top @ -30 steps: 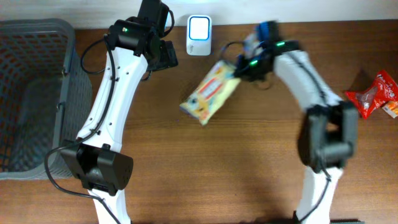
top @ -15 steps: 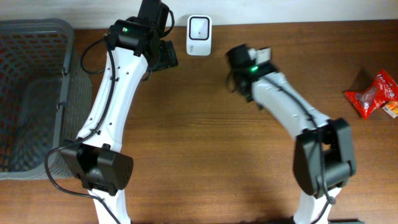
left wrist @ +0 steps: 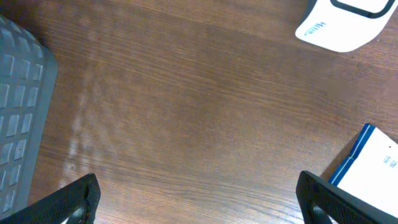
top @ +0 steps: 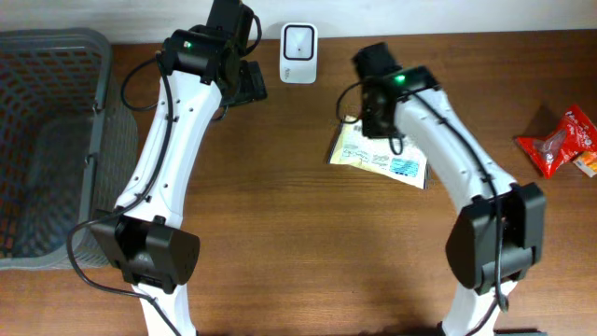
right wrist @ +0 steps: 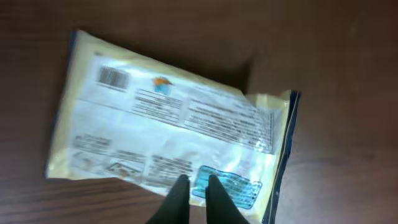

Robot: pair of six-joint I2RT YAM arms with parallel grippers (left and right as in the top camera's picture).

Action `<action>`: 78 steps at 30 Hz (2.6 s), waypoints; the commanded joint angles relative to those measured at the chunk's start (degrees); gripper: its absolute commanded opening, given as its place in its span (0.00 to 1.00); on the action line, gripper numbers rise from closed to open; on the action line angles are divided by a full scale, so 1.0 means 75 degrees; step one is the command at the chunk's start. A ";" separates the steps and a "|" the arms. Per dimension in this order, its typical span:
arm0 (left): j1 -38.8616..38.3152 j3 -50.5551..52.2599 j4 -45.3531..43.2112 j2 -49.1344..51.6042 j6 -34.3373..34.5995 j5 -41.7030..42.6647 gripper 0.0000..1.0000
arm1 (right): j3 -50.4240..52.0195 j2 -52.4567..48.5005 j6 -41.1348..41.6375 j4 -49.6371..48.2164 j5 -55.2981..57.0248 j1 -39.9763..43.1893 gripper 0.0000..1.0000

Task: Scan the item barcode

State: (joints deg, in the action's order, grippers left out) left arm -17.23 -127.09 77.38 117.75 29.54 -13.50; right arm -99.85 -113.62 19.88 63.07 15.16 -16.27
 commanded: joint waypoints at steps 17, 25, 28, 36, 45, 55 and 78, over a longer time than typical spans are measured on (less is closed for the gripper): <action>0.0000 -0.0061 0.0015 -0.0102 -0.0041 0.0029 0.99 | 0.1061 -0.0245 -0.0670 -0.1291 -0.4456 0.2049 0.29; 0.0000 -0.0061 0.0017 -0.0102 -0.0041 0.0029 0.99 | 0.2774 -0.0766 -0.0096 -0.2713 -0.4118 0.0460 0.29; 0.0000 -0.0061 0.0017 -0.0102 -0.0041 0.0029 0.99 | 0.2194 -0.0414 -0.0102 -0.1988 -0.4188 0.0207 0.37; 0.0000 -0.0061 0.0015 -0.0102 -0.0041 0.0029 0.99 | -0.0807 -0.0041 -0.0612 0.0647 -0.1786 0.1859 0.99; 0.0000 -0.0061 0.0015 -0.0102 -0.0041 0.0029 0.99 | 0.2684 -0.0117 -0.1157 -0.1909 -0.4170 0.3010 0.99; -0.0015 -0.0061 0.0017 -0.0102 -0.0041 0.0029 0.99 | -0.0006 -0.0009 -0.1620 0.0038 -0.4115 0.3177 0.04; -0.0029 -0.0061 0.0015 -0.0102 -0.0041 0.0029 0.99 | -0.2465 -0.1419 0.0029 0.2632 0.5858 -0.0032 0.04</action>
State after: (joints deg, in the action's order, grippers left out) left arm -17.23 -127.09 77.41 117.75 29.54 -13.50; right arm -118.10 -128.55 18.70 80.05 43.66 -21.17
